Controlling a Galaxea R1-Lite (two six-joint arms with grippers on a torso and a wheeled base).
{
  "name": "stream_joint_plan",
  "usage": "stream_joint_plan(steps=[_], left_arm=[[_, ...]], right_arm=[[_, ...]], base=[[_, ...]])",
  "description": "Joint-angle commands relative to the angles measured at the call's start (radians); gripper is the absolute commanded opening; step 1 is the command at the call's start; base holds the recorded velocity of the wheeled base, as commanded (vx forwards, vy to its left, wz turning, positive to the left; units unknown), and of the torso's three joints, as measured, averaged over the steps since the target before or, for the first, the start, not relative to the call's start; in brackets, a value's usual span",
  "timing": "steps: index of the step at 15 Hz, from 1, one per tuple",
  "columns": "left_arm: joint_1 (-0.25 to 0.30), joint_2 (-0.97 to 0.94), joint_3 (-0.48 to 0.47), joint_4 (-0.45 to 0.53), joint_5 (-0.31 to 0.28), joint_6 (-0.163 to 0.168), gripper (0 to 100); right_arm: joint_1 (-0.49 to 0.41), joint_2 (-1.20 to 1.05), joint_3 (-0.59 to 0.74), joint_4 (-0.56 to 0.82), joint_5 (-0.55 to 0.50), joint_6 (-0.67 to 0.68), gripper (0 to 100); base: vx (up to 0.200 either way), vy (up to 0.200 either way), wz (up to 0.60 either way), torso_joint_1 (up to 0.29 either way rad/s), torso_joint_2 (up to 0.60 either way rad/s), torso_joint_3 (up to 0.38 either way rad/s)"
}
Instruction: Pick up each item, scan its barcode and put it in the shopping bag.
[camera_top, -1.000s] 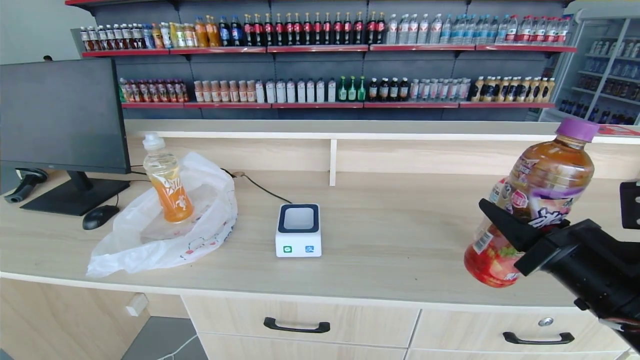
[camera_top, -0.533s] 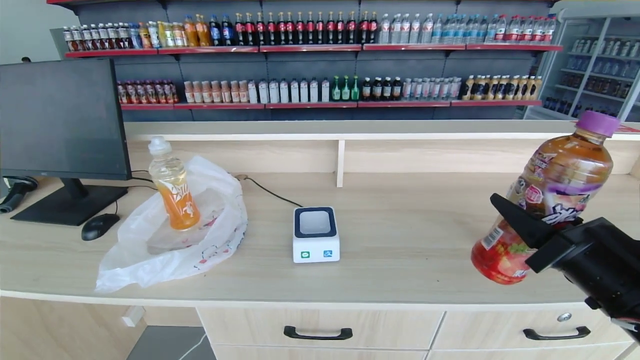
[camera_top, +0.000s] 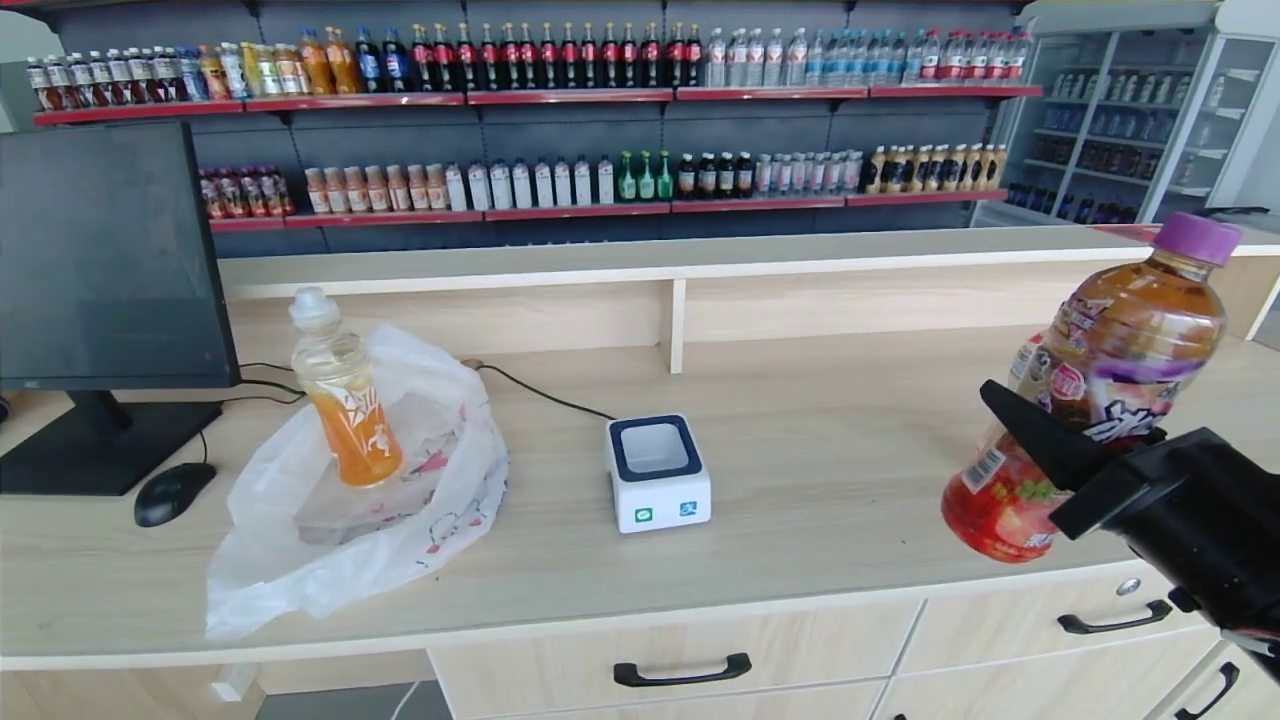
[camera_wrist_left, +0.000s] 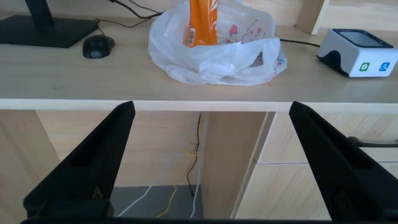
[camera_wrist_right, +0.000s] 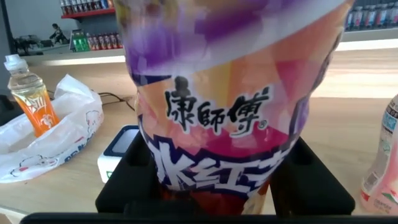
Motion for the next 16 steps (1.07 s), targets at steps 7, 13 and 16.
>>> stream_joint_plan(steps=[7,13,16], left_arm=[[0.0,0.0,0.001,0.0,0.0,-0.002,100],[0.0,0.0,0.001,0.0,0.0,0.0,100],[0.0,0.0,0.001,-0.001,0.0,0.0,100]], right_arm=[[0.0,-0.008,0.023,-0.001,0.0,-0.007,0],[0.0,0.046,-0.002,-0.001,0.003,-0.129,0],[0.002,0.106,-0.053,-0.001,0.023,-0.175,0]], base=[[0.086,0.114,0.0,0.002,0.0,0.003],[0.033,0.0,0.0,-0.002,0.0,0.0],[0.0,0.0,0.0,0.0,0.0,0.0]])
